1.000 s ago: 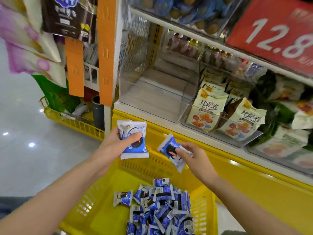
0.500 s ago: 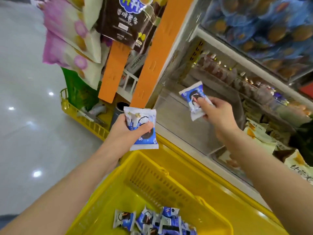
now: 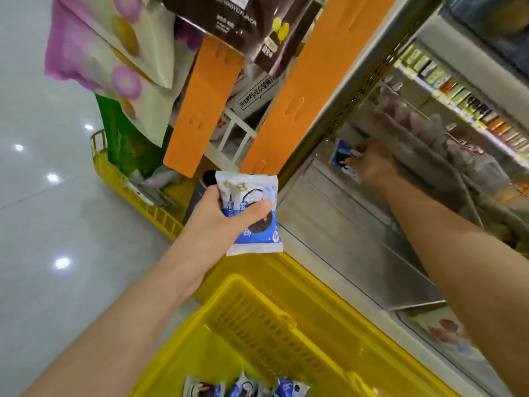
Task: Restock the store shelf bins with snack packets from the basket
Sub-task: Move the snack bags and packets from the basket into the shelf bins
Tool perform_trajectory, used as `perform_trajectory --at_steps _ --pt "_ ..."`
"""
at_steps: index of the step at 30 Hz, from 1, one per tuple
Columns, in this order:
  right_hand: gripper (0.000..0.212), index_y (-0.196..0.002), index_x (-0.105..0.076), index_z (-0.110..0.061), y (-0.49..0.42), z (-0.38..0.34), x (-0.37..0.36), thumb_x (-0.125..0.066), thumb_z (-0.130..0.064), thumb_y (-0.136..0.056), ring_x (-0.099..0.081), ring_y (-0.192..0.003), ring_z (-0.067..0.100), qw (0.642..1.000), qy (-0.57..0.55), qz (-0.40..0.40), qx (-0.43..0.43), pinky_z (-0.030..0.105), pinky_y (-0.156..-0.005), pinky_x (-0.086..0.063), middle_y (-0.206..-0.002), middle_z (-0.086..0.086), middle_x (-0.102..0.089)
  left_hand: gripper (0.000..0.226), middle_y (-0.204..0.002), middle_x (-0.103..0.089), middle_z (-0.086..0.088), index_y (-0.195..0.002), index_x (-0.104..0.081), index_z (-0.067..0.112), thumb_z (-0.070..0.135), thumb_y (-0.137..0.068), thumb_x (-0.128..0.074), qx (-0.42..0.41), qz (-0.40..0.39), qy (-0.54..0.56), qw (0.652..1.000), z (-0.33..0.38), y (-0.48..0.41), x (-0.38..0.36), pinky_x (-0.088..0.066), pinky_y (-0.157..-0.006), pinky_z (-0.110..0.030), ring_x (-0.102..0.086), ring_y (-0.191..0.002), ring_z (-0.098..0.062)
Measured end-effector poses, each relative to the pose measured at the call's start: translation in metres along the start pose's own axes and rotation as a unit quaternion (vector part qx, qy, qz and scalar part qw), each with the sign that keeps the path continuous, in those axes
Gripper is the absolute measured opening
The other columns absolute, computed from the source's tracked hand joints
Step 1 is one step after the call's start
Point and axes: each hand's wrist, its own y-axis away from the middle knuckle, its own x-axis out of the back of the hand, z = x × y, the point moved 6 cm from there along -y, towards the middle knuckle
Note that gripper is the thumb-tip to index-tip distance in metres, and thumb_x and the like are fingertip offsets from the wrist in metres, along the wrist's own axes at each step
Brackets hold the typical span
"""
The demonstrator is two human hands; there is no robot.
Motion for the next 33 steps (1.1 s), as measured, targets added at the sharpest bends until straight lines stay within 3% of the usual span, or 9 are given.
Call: perform_trajectory --at_steps 5,12,17,20,24,26,28,30,33 --pt "0.036 -0.120 -0.049 -0.001 -0.018 0.004 -0.009 -0.061 -0.015 -0.090 -0.057 -0.107 0.027 0.999 0.005 0.023 -0.026 0.034 -0.089 -0.045 -0.122 0.018 -0.057 0.053 -0.092 -0.071 0.012 -0.100 -0.059 0.030 0.046 -0.051 -0.071 0.014 -0.006 0.009 1.000 -0.005 -0.010 -0.004 -0.054 -0.058 -0.017 -0.068 -0.081 -0.001" --pt "0.035 -0.115 -0.061 -0.005 -0.026 -0.002 0.000 -0.063 -0.026 -0.088 -0.060 -0.106 0.031 0.990 0.136 0.044 0.018 0.043 -0.094 -0.049 -0.117 0.016 -0.062 0.059 -0.094 -0.071 0.013 -0.105 -0.057 0.030 0.046 -0.049 -0.070 0.018 -0.021 0.002 1.000 -0.004 -0.012 -0.014 -0.056 -0.062 -0.017 -0.068 -0.084 -0.001" --pt "0.036 -0.121 -0.054 -0.004 -0.015 -0.005 0.003 -0.061 -0.021 -0.090 -0.055 -0.114 0.033 0.998 0.067 0.015 0.002 0.043 -0.097 -0.045 -0.125 0.017 -0.058 0.056 -0.101 -0.070 0.008 -0.111 -0.056 0.026 0.042 -0.059 -0.071 0.016 -0.028 -0.001 0.999 0.004 -0.009 -0.020 -0.058 -0.072 -0.023 -0.068 -0.088 -0.004" --pt "0.041 -0.127 -0.048 0.000 0.009 -0.016 0.011 -0.055 -0.022 -0.093 -0.050 -0.118 0.035 0.997 0.051 0.028 0.046 0.046 -0.099 -0.043 -0.130 0.021 -0.052 0.050 -0.105 -0.070 0.006 -0.114 -0.055 0.024 0.037 -0.069 -0.072 0.018 -0.022 0.003 1.000 0.007 -0.006 -0.024 -0.057 -0.079 -0.030 -0.068 -0.091 -0.008" --pt "0.030 -0.118 -0.052 -0.002 0.067 -0.044 0.029 -0.047 -0.022 -0.098 -0.058 -0.103 0.026 0.984 -0.069 0.091 0.135 0.037 -0.090 -0.047 -0.113 0.015 -0.060 0.057 -0.108 -0.068 0.003 -0.120 -0.052 0.022 0.039 -0.069 -0.070 0.023 -0.012 0.032 0.999 0.014 0.001 -0.027 -0.056 -0.071 -0.027 -0.068 -0.093 -0.009" --pt "0.021 -0.109 -0.054 -0.006 0.106 -0.060 0.041 -0.045 -0.022 -0.098 -0.056 -0.084 0.009 0.964 -0.156 0.115 0.184 0.024 -0.077 -0.046 -0.096 0.003 -0.060 0.055 -0.109 -0.068 -0.001 -0.121 -0.051 0.020 0.040 -0.073 -0.068 0.026 -0.010 0.045 0.999 0.018 0.008 -0.027 -0.057 -0.061 -0.026 -0.068 -0.087 -0.011" --pt "0.016 -0.103 -0.053 -0.012 0.147 -0.078 0.050 -0.045 -0.024 -0.098 -0.049 -0.070 -0.004 0.945 -0.192 0.099 0.244 0.012 -0.065 -0.039 -0.083 -0.011 -0.052 0.053 -0.106 -0.068 -0.003 -0.121 -0.051 0.019 0.040 -0.075 -0.067 0.031 -0.011 0.057 0.998 0.022 0.016 -0.029 -0.057 -0.056 -0.026 -0.069 -0.080 -0.012" --pt "0.020 -0.108 -0.054 -0.015 0.183 -0.093 0.049 -0.046 -0.031 -0.097 -0.050 -0.073 -0.005 0.941 -0.168 0.051 0.289 0.007 -0.065 -0.038 -0.085 -0.018 -0.050 0.051 -0.102 -0.069 -0.004 -0.120 -0.051 0.019 0.040 -0.076 -0.066 0.025 -0.027 0.070 0.997 0.026 0.025 -0.035 -0.058 -0.056 -0.028 -0.070 -0.077 -0.013" --pt "0.041 -0.122 -0.049 -0.022 0.213 -0.099 0.034 -0.047 -0.048 -0.090 -0.056 -0.078 0.002 0.953 -0.164 -0.077 0.244 0.010 -0.064 -0.044 -0.095 -0.020 -0.053 0.059 -0.106 -0.069 -0.004 -0.124 -0.048 0.021 0.045 -0.073 -0.064 0.004 -0.049 0.071 0.996 0.031 0.038 -0.047 -0.059 -0.064 -0.034 -0.070 -0.084 -0.017"
